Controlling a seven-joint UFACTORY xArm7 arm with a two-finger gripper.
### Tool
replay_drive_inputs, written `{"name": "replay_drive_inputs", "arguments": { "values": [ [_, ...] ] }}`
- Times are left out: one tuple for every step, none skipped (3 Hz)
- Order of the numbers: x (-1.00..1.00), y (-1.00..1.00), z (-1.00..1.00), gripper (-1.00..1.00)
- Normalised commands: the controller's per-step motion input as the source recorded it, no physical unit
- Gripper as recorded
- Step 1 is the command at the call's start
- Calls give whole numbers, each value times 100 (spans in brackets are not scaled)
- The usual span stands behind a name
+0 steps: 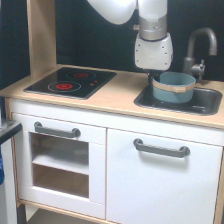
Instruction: Place the pot in the sink
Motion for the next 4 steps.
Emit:
{"name": "replay_drive_inputs", "arguments": {
  "values": [
    [1,7,-32,8],
    [0,5,-33,15],
    [-2,-3,-21,70],
    [-1,-10,12,97]
  ]
}}
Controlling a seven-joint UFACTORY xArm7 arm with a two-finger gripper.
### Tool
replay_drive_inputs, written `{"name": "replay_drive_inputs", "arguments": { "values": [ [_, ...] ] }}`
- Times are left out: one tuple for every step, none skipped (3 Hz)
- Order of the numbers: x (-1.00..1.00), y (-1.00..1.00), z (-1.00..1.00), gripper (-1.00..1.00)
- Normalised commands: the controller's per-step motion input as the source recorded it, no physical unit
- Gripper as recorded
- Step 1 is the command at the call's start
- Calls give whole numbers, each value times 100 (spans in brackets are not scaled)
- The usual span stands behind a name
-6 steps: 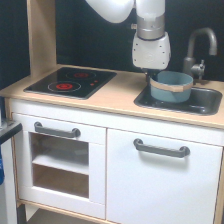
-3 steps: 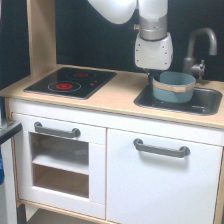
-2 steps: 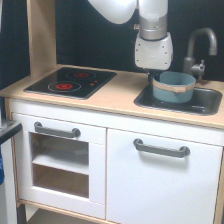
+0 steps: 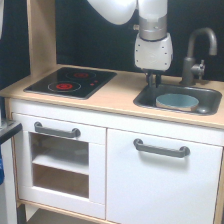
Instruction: Place the pot in the sink
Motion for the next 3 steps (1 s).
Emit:
{"name": "replay_drive_inputs", "arguments": {
  "values": [
    [-1,-7,41,100],
    [-14,-9,52,100],
    [-20,-9,53,100]
  ]
}}
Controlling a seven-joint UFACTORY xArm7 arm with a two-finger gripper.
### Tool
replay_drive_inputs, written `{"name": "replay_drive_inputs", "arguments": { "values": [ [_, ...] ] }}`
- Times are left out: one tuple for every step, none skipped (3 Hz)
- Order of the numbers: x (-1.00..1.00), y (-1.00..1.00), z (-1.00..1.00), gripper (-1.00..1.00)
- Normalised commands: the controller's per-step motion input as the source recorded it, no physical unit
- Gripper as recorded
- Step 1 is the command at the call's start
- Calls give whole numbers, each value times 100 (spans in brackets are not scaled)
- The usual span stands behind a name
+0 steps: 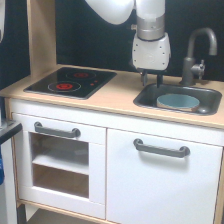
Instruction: Place the pot in the sink
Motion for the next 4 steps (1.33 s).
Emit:
{"name": "replay_drive_inputs", "arguments": {
  "values": [
    [-22,-10,50,100],
    [-26,-10,53,100],
    [-30,-9,56,100],
    [-33,-8,56,100]
  ]
}}
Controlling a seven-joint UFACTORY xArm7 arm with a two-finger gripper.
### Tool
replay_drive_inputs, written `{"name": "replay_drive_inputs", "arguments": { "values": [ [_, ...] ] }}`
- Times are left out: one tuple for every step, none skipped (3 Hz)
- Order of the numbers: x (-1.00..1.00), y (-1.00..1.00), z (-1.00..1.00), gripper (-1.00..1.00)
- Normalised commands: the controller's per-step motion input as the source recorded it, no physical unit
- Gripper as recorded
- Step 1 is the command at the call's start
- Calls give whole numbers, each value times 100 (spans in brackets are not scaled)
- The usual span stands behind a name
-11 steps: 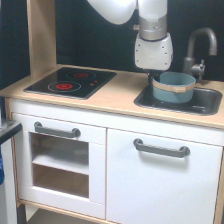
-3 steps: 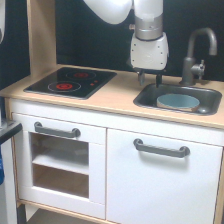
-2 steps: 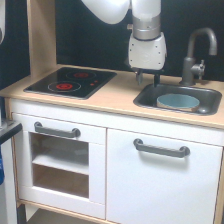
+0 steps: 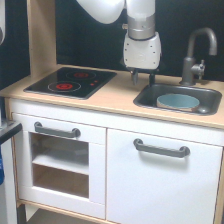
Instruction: Place the pot in the sink
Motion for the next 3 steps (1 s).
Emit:
{"name": "replay_drive_inputs", "arguments": {
  "values": [
    [-35,-5,52,100],
    [-34,-4,48,100],
    [-34,-5,40,100]
  ]
}}
